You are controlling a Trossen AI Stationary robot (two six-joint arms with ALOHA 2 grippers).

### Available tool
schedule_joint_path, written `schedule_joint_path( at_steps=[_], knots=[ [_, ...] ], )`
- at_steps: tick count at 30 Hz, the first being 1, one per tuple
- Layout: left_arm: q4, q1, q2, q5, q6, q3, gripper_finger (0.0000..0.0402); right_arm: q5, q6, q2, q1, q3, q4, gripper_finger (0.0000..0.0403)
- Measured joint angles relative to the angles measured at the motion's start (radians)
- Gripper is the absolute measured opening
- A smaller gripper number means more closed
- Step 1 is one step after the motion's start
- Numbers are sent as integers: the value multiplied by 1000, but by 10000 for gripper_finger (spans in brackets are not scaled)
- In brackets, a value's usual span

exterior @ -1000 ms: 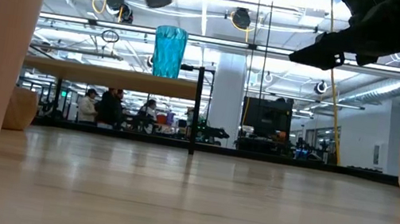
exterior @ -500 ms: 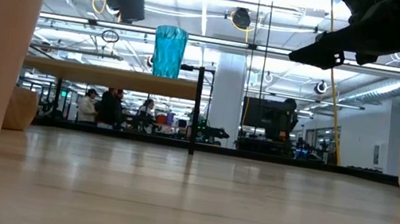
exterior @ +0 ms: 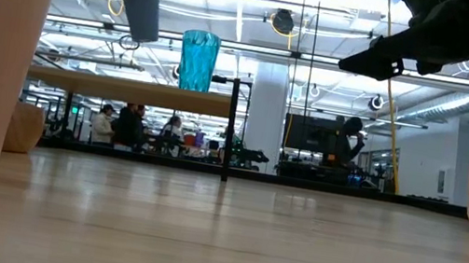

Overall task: Stack small to large cups/mugs on shelf
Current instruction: Put the blue cup on the shelf

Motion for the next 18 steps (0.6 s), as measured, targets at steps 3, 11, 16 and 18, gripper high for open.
schedule_joint_path(
  at_steps=[3,11,16,18],
  knots=[
    [2,41,34,51,17,0,4,0,0,0,0,0,0,396],
    [10,134,124,122,104,0,5,0,0,0,0,0,0,396],
    [14,172,178,196,155,0,4,0,0,0,0,0,0,396],
    [15,179,203,212,174,0,5,0,0,0,0,0,0,396]
  ],
)
